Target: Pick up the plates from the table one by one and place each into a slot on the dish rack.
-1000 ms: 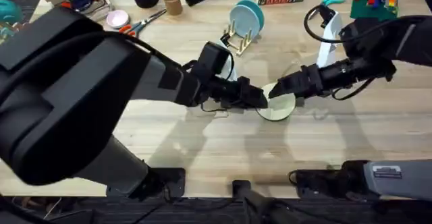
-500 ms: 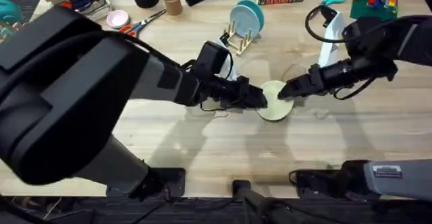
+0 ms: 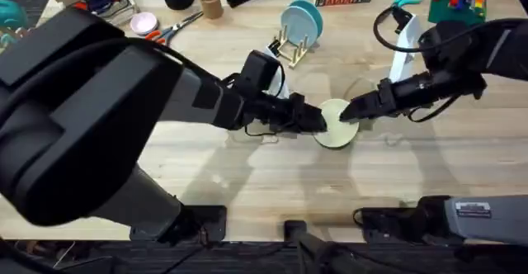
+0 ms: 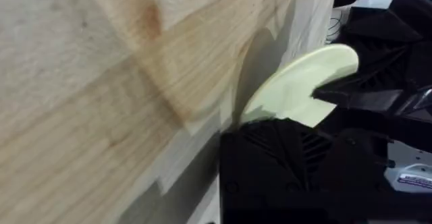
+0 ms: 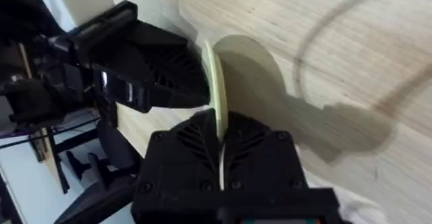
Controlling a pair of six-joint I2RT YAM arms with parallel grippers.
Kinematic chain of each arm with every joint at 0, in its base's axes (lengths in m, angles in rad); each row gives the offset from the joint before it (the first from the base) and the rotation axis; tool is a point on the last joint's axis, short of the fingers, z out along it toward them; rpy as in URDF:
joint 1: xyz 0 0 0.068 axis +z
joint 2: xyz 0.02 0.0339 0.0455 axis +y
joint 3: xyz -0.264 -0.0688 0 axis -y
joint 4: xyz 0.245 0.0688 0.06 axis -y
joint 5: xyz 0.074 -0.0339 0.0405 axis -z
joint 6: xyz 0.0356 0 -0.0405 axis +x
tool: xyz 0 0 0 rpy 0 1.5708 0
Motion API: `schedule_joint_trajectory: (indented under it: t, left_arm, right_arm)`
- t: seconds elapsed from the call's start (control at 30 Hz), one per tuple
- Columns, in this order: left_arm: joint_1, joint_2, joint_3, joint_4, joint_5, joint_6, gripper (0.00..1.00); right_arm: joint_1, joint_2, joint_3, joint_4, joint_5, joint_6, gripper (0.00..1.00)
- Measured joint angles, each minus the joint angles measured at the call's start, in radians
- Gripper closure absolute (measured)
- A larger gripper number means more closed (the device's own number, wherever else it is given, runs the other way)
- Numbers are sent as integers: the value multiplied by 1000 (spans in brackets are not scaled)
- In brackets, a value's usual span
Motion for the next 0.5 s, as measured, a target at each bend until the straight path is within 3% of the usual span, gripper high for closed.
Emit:
schedule_joint_trajectory:
  t: [0.27,0.5]
  left_arm:
    - [-2,-47,-1,-22,-52,0,960]
    - [8,-196,-1,-153,-144,41,960]
  right_arm:
    - [5,0,39,-59,16,-1,969]
    - [12,-1,181,-178,31,-24,968]
